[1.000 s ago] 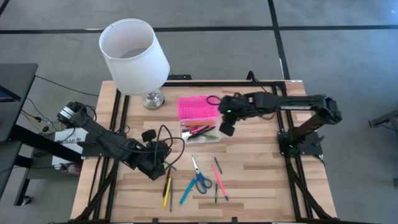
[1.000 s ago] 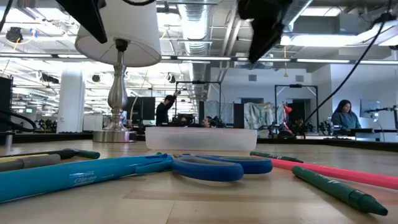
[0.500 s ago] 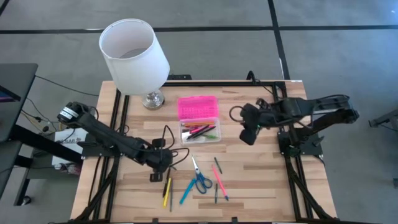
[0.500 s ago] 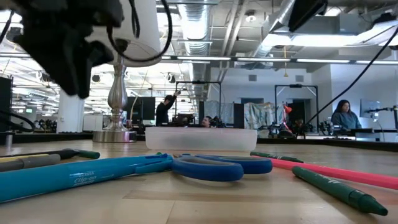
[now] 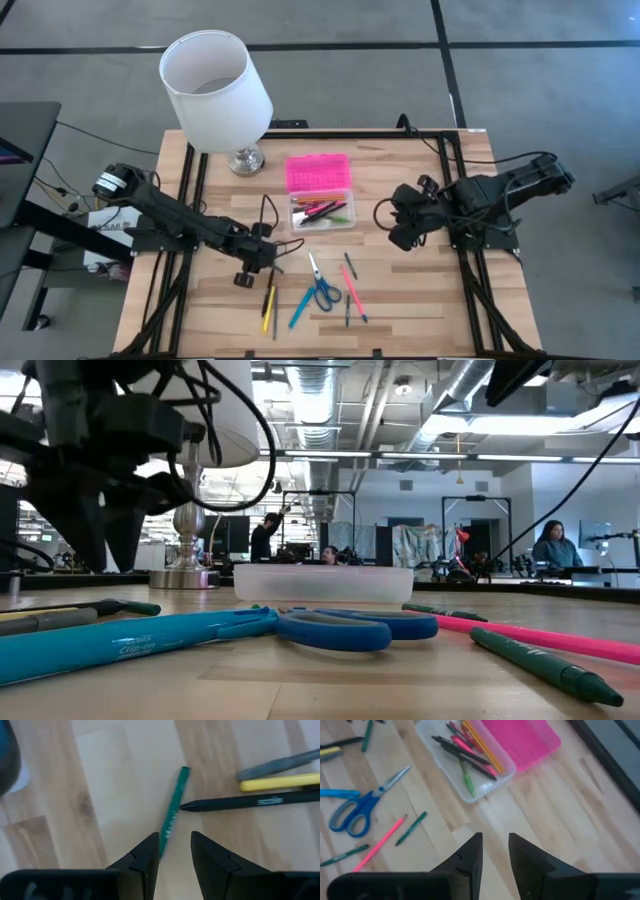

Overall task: Pick & place school supplies into a supply box
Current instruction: Put the top left green crayon into the supply box

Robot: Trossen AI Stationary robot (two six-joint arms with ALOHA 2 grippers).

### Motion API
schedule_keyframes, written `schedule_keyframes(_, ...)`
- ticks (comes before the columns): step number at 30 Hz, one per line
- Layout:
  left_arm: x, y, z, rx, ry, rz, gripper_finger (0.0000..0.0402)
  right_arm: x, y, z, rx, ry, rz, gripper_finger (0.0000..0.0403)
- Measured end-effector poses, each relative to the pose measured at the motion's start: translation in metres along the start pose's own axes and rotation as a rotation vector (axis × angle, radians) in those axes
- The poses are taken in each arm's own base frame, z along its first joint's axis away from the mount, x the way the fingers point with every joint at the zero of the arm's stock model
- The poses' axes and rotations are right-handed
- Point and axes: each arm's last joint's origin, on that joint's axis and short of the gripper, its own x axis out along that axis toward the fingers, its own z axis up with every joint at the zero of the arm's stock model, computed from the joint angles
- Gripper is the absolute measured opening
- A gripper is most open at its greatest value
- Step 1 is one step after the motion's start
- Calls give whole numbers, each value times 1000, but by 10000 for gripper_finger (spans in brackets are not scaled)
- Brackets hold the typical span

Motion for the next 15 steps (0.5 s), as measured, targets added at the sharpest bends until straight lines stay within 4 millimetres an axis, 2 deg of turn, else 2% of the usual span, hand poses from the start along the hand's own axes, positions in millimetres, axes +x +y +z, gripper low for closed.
schedule_keyframes(7,1,14,2,48,-20,-17,107,9,10,-17,40,35,-5,87)
schedule_keyframes(15,11,24,5,88,-24,-87,107,9,19,-27,65,12,0,87)
